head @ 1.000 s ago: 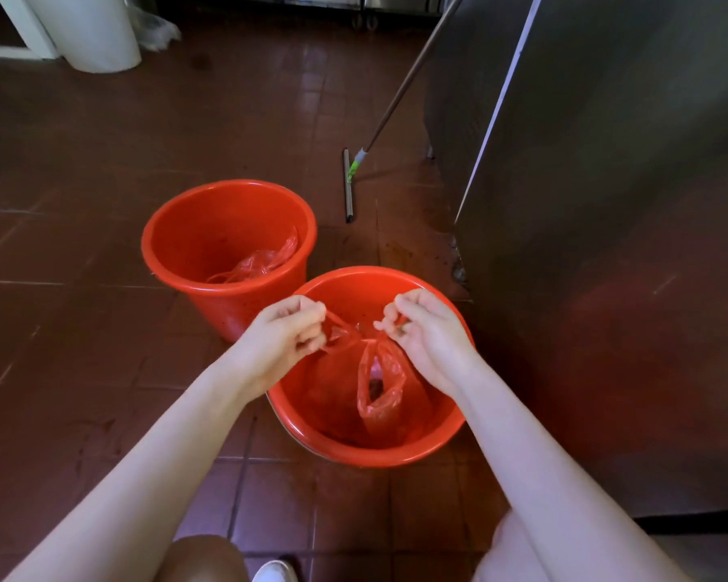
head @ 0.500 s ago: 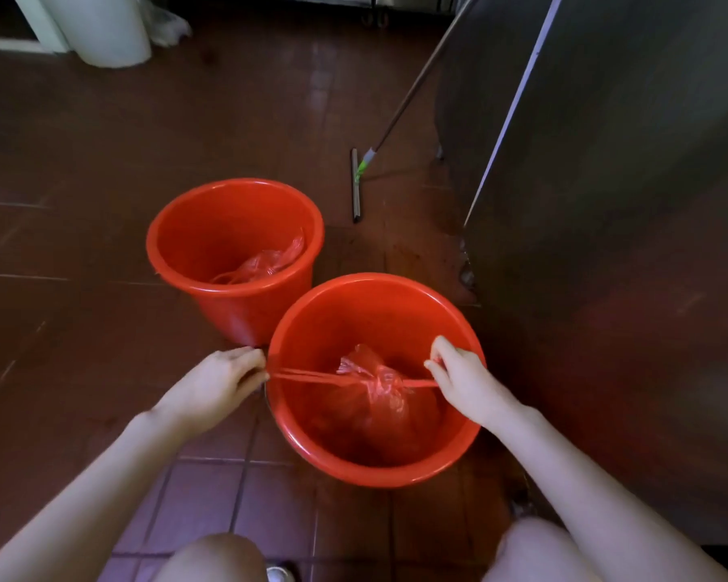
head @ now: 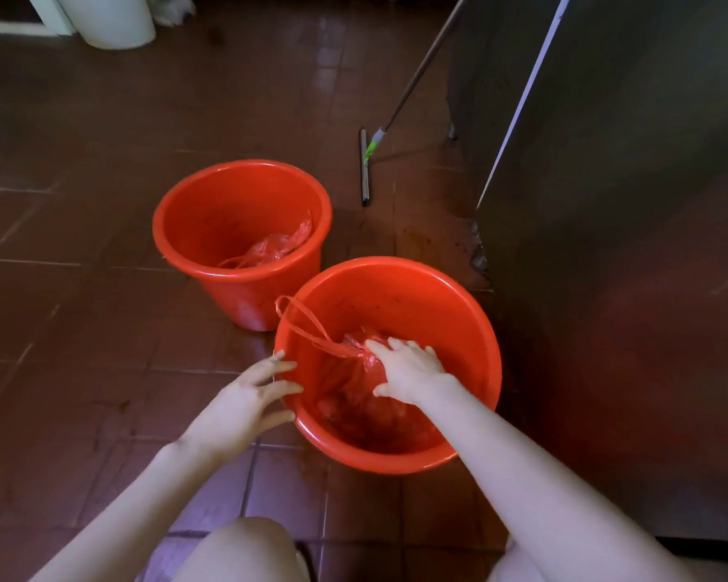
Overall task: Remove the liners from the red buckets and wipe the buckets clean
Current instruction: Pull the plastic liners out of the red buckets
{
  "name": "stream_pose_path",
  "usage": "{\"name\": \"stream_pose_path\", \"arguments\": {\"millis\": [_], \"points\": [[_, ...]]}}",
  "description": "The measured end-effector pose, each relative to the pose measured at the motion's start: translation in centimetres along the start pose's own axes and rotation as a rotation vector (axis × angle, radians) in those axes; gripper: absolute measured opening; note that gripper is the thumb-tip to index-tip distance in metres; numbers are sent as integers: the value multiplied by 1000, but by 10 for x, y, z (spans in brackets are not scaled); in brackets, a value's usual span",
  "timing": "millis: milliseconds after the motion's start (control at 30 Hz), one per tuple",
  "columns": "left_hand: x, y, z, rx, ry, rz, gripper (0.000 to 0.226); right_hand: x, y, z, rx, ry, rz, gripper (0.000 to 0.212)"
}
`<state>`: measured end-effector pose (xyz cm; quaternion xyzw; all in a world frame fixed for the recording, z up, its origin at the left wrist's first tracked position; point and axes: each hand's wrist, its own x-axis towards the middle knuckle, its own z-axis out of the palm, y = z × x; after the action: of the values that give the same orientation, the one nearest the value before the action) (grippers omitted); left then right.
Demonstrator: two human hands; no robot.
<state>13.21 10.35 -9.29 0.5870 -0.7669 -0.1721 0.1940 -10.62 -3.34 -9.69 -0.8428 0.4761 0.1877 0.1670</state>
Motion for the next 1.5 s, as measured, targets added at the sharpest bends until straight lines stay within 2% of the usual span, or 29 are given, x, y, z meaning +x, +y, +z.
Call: {"name": "stream_pose_path", "arguments": {"millis": [133, 300, 467, 600, 700, 767, 833, 900, 967, 1100, 1233, 1367, 1433, 1500], "points": [[4, -6, 8, 5, 27, 18, 32, 12, -1, 10, 24, -81, 104, 78], [26, 3, 18, 133, 57, 84, 37, 13, 0, 17, 46, -90, 145, 58], [65, 26, 54, 167, 121, 19, 37, 22, 12, -2, 18, -58, 221, 45], [102, 26, 54, 71, 91, -9, 40, 32, 30, -15, 12, -58, 250, 40], [127, -7, 23, 83, 300, -78, 43, 39, 44, -20, 17, -39, 275, 48], [140, -41, -4, 185, 423, -243, 46, 44, 50, -18, 11, -63, 297, 58], [147, -76, -24, 313, 319, -437, 50, 48, 52, -14, 0, -89, 320, 65], [148, -104, -34, 424, 77, -533, 48, 52, 52, -9, -22, -96, 341, 68], [145, -121, -36, 511, -40, -485, 47, 56, 49, -7, -59, -78, 353, 67], [138, -126, -33, 592, 14, -364, 43, 66, 42, 0, -95, -71, 375, 60], [115, -103, -40, 496, -73, -247, 46, 75, 40, 0, -123, -104, 370, 60], [65, -67, -41, 442, -141, -50, 46, 84, 41, 2, -135, -155, 367, 69], [46, -58, -43, 395, -240, -94, 41, 87, 40, 3, -144, -176, 359, 71], [38, -61, -48, 247, -367, -174, 36, 88, 40, 4, -132, -180, 331, 60]]}}
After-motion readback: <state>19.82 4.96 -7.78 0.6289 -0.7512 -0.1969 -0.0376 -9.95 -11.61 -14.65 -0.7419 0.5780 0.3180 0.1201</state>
